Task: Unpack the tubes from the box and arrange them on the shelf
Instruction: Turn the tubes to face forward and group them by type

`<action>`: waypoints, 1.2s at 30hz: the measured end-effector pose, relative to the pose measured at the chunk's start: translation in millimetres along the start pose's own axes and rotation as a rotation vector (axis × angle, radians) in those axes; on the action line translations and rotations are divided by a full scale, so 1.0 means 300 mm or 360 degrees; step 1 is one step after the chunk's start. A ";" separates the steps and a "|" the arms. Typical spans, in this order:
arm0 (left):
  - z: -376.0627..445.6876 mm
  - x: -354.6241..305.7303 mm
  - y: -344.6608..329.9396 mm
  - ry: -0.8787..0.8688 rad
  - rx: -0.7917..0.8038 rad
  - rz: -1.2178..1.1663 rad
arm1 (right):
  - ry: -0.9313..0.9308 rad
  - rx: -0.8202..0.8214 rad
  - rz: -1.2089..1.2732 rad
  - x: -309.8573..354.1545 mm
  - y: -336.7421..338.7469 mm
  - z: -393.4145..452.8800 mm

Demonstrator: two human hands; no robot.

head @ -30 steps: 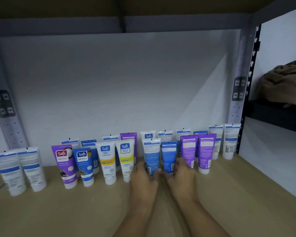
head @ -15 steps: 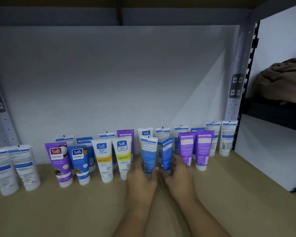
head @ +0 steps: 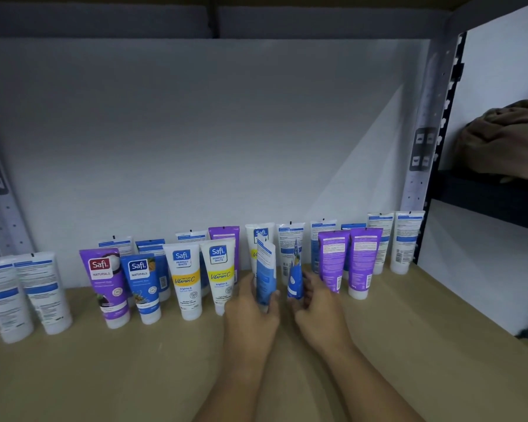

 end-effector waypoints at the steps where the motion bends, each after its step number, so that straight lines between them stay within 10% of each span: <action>1: 0.002 0.003 0.002 0.0009 -0.0024 -0.0008 | 0.0004 -0.0030 0.0010 0.005 0.003 0.000; 36: 0.002 0.025 0.014 0.0245 -0.0010 -0.0163 | 0.0000 -0.0098 -0.0051 0.003 0.004 0.001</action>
Point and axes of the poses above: each hand's wrist, its own z-axis towards the middle knuckle, its own y-axis out of the back of the hand, x = y × z, the point moved 6 cm from there along z, towards the middle knuckle, and after that the axes turned 10 degrees about y, right-handed, at the moved point
